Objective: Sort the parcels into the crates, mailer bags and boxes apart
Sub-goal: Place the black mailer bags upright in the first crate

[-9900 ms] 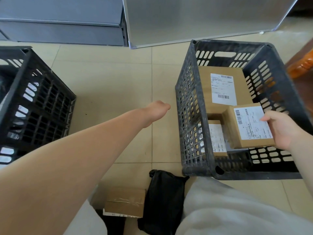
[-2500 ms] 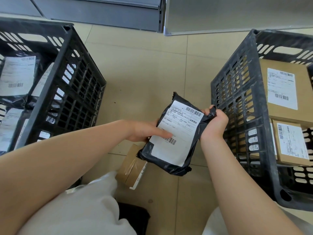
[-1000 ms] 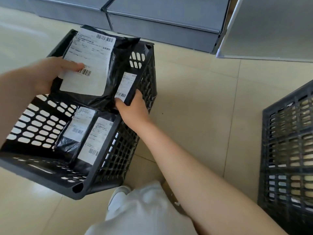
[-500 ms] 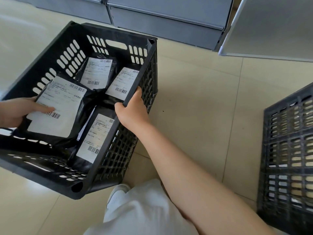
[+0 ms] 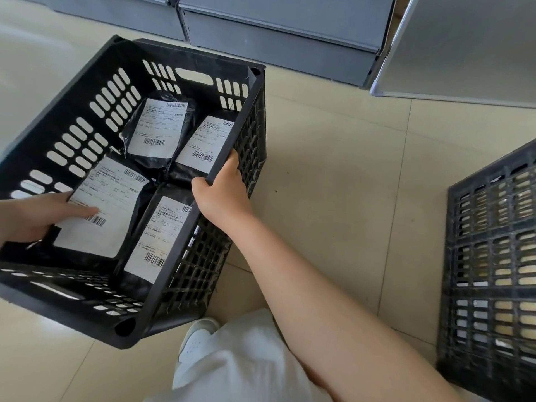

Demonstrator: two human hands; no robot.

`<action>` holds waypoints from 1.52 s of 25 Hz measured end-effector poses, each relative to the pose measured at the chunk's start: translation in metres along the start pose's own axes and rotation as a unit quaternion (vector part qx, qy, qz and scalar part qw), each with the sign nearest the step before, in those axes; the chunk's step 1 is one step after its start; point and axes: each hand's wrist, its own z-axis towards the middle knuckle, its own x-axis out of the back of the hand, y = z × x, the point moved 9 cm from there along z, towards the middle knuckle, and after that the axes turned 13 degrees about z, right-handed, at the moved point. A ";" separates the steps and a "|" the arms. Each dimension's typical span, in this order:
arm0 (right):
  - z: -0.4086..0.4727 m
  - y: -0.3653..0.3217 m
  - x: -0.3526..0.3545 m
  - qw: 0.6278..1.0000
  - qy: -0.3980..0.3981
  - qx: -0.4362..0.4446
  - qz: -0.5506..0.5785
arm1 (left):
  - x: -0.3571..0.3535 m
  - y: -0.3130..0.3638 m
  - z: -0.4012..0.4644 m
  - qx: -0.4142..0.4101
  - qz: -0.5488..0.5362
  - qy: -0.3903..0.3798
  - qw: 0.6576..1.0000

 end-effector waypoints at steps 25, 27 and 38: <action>-0.012 0.020 0.046 0.995 -0.008 -0.046 0.088 | -0.021 0.206 -0.123 -0.086 0.122 0.337 0.930; -0.014 0.024 0.071 0.995 0.017 -0.040 0.094 | -0.029 0.247 -0.137 -0.132 0.082 0.342 0.927; -0.045 0.090 0.217 0.978 0.164 -0.093 0.092 | -0.160 0.415 -0.200 -0.394 0.136 0.322 0.850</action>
